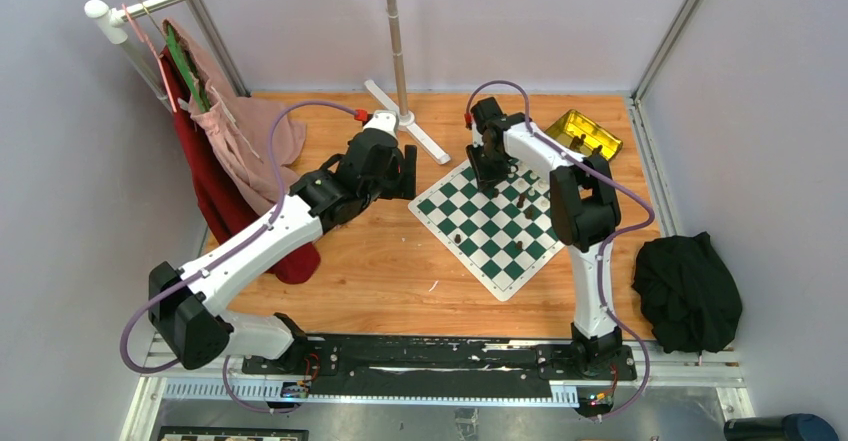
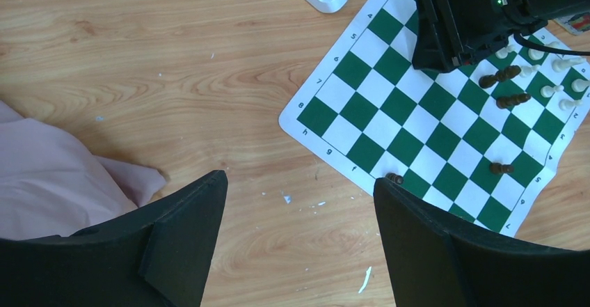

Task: Set up the chess pieces on the board
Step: Pick up the chess piece from the chessboard, then place the chess piece on the chessboard.

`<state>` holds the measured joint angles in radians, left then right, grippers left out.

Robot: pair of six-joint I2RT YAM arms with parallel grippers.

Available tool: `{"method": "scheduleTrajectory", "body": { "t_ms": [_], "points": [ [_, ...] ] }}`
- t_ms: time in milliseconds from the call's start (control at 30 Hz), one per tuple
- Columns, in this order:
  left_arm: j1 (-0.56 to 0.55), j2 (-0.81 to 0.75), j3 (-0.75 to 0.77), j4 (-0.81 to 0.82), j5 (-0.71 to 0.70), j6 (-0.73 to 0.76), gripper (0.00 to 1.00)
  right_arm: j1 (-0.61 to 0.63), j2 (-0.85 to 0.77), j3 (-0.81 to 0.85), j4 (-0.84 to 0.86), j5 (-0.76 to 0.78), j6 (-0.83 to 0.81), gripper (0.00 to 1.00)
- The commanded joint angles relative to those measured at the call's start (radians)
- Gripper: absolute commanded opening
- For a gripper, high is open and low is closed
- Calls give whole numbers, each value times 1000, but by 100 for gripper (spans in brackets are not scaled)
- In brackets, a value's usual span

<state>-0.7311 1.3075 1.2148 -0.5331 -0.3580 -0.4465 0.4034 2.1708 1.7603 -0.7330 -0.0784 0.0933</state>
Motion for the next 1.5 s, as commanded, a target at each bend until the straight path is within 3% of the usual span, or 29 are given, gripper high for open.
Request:
{"method": "scheduleTrajectory", "body": {
  "t_ms": [0, 333, 467, 667, 1067, 1467],
  "points": [
    [-11, 14, 16, -2, 14, 22, 82, -12, 29, 38, -16, -4, 1, 35],
    [-11, 25, 30, 2, 16, 34, 82, -20, 44, 78, -32, 24, -10, 32],
    [-11, 27, 31, 5, 17, 33, 83, -22, 50, 82, -41, 28, -15, 24],
    [-11, 26, 27, 6, 15, 23, 82, -26, 37, 70, -49, 43, -23, 0],
    [-12, -15, 3, 14, -18, 2, 82, 4, -66, 51, -54, 69, -62, 0],
    [-11, -85, -42, 7, -51, -23, 82, 110, -91, 75, -73, 51, -56, 0]
  ]
}}
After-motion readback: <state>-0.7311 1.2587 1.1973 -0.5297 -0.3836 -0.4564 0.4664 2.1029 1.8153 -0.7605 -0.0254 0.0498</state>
